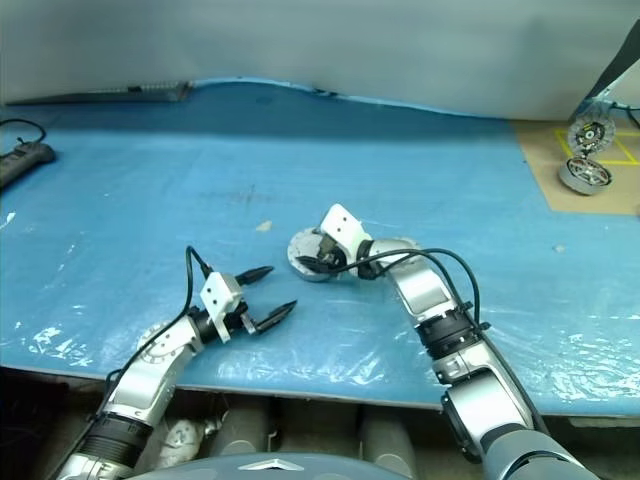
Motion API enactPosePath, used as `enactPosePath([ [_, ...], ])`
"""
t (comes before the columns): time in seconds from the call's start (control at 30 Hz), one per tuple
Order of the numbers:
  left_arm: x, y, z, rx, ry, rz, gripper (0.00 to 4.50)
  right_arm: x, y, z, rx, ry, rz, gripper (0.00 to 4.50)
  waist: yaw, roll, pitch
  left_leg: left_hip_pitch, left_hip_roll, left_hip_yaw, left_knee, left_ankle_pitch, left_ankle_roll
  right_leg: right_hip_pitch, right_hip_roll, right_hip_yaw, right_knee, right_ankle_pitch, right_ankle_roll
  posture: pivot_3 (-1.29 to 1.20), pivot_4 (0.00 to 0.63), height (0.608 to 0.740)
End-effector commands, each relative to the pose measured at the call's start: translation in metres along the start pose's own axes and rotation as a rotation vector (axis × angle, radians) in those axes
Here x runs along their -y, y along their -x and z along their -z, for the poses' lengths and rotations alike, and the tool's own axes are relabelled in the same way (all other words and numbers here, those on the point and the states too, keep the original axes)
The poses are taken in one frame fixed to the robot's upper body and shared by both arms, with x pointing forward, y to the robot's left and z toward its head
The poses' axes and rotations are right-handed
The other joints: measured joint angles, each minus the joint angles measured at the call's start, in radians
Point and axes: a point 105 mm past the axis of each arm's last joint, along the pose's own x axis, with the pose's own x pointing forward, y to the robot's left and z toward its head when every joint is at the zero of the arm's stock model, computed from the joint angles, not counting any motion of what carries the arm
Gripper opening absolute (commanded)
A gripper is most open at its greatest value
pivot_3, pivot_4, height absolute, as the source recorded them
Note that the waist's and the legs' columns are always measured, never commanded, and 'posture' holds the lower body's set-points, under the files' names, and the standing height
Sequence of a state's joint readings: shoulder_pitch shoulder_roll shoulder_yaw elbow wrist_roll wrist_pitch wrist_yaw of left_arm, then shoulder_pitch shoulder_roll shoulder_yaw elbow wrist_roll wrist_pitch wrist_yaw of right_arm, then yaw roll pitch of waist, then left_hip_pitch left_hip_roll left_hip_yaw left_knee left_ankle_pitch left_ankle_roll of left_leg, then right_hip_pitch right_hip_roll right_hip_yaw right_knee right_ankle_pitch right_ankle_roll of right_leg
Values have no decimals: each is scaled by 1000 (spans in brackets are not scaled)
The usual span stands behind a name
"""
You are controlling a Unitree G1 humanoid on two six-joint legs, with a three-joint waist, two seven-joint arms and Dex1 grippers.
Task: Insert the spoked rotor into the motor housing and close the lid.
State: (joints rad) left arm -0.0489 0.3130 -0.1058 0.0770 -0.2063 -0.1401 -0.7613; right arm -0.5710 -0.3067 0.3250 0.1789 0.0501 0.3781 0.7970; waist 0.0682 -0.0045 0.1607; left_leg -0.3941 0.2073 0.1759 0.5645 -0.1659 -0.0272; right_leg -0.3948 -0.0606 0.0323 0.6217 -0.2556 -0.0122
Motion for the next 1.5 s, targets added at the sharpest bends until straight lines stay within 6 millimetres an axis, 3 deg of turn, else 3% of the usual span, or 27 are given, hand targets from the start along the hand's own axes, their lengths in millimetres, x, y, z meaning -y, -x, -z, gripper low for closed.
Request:
enactPosePath([
  [0.03, -35, -6, -37, 150, 77, -187, 4500, -3, 2, 30, -117, -44, 0, 2985, 2, 0, 0, 0, 0, 0, 0, 0, 0, 0, 0, 0, 0, 0, 0, 0, 150, 740],
  [0.13, -61, -4, -55, 214, 163, -288, 4120, -3, 2, 30, -119, -47, 0, 2985, 2, 0, 0, 0, 0, 0, 1, 0, 0, 0, 0, -1, 1, 0, 0, 0, 150, 740],
  [0.27, -85, -3, -57, 172, 280, -362, 2897, -4, 1, 30, -120, -47, -1, 2985, 1, 0, 0, 0, -1, 0, 1, 0, 0, 1, 1, 0, 0, 0, 0, 0, 150, 740],
  [0.53, -87, -27, -48, 45, 365, -259, 41, -4, -1, 29, -117, -50, 3, 2985, 1, -1, -1, 0, -1, 0, 1, 0, 0, 1, 1, -1, -1, 0, 0, 0, 150, 740],
  [0.7, -76, -41, -58, 30, 393, -143, 12, -3, -1, 30, -116, -53, 10, 2985, 1, -1, -1, -1, -1, 0, 1, 0, 0, 1, 1, -1, -1, 0, 0, 0, 150, 740],
  [0.8, -79, -46, -66, 27, 380, -161, 12, -3, 0, 30, -117, -55, 13, 2985, 1, -1, -1, -1, -1, 0, 0, 0, 0, 1, 1, -1, -1, 0, 0, 0, 150, 740],
  [1.0, -58, -53, -71, -76, 533, 50, 12, -4, 0, 32, -123, -59, 16, 2985, 1, -1, -1, 0, -1, 0, 0, 0, 0, 1, 1, -1, -1, 0, 0, 0, 150, 740],
  [1.5, -43, -54, -34, -295, 540, 108, 12, -3, -1, 31, -124, -53, 17, 2985, 1, -1, -1, 0, -1, 0, -2, 0, 0, 1, 1, -1, -3, 0, 0, 0, 150, 740],
])
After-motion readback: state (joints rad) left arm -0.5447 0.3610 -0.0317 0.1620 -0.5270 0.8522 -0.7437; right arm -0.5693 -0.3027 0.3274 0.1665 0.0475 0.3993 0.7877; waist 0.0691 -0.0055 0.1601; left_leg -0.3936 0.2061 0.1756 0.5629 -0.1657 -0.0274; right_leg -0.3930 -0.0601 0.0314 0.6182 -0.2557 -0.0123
